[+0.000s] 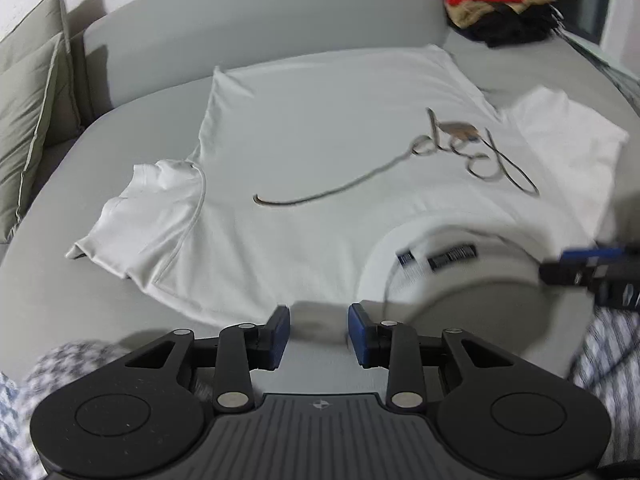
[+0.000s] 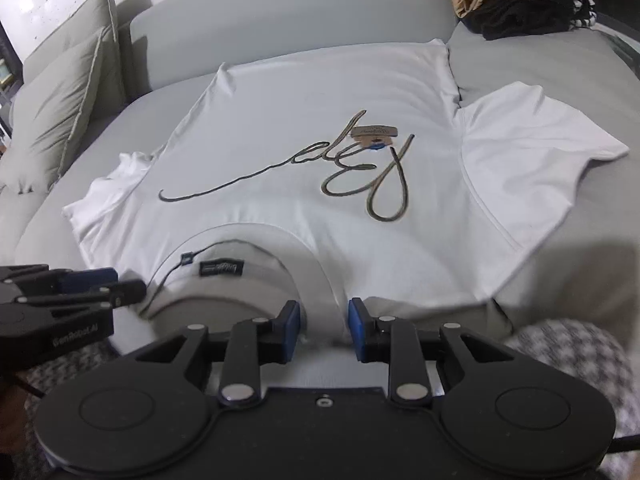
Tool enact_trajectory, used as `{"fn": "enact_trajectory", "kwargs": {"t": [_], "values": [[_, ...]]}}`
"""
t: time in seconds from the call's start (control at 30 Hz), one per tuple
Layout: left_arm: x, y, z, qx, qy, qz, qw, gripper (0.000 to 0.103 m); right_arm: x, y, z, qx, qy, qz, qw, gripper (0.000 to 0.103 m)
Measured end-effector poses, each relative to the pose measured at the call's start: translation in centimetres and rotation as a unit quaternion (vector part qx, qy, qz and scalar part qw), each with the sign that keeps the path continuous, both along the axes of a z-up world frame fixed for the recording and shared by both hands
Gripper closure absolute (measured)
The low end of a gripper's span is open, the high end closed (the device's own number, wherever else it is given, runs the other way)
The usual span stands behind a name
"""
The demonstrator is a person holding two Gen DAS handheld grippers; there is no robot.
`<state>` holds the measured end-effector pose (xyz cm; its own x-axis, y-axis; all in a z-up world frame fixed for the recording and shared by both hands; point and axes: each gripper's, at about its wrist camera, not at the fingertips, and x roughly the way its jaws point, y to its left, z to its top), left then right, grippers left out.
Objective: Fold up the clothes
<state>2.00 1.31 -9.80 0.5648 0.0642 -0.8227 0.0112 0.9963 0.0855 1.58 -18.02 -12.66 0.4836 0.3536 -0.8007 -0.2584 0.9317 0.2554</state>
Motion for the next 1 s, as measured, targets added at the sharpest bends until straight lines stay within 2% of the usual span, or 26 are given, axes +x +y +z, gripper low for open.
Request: {"fn": "enact_trajectory", "kwargs": {"t": [0.03,0.1,0.17,0.27,0.43,0.5,0.6,0.7,0.93,1.0], "values": [[-0.1,0.3,0.4,-0.004,-0.007,0.004,1.0000,0.066,-0.2,-1.0,0.5,0.024,-0.002,-0.008,1.000,0.075],[-0.4,0.8,1.3,-0.013,-0.020,0.013,0.9996,0.064,-0.4,-3.5,1.7,0.070,-0.018,-0.038,0.997,0.061],[-0.7,1.3,2.1,-0.022,-0.033,0.022,0.9990,0.061,-0.3,-6.4,2.6,0.106,-0.037,-0.090,0.990,0.054],[-0.8,1.8,2.9,-0.039,-0.043,0.028,0.9979,0.060,0.4,-11.2,3.2,0.166,-0.048,-0.180,0.968,0.054],[-0.7,1.9,2.9,-0.050,-0.040,0.029,0.9975,0.059,2.1,-18.4,2.1,0.250,-0.039,-0.311,0.916,0.055],[-0.7,1.7,2.7,-0.049,-0.036,0.030,0.9977,0.059,3.2,-20.3,1.0,0.266,-0.025,-0.342,0.901,0.059],[-0.8,1.5,2.6,-0.046,-0.032,0.030,0.9980,0.058,4.8,-21.8,-0.5,0.275,-0.008,-0.371,0.887,0.067],[-0.9,1.2,2.7,-0.041,-0.034,0.027,0.9982,0.057,6.2,-22.1,-1.2,0.287,-0.005,-0.376,0.881,0.070],[-1.0,0.9,2.4,-0.040,-0.027,0.026,0.9985,0.054,8.6,-21.7,-1.9,0.287,-0.009,-0.373,0.882,0.072],[-1.2,1.0,2.3,-0.042,-0.027,0.027,0.9984,0.054,8.9,-21.6,-2.1,0.285,-0.010,-0.374,0.883,0.091]]}}
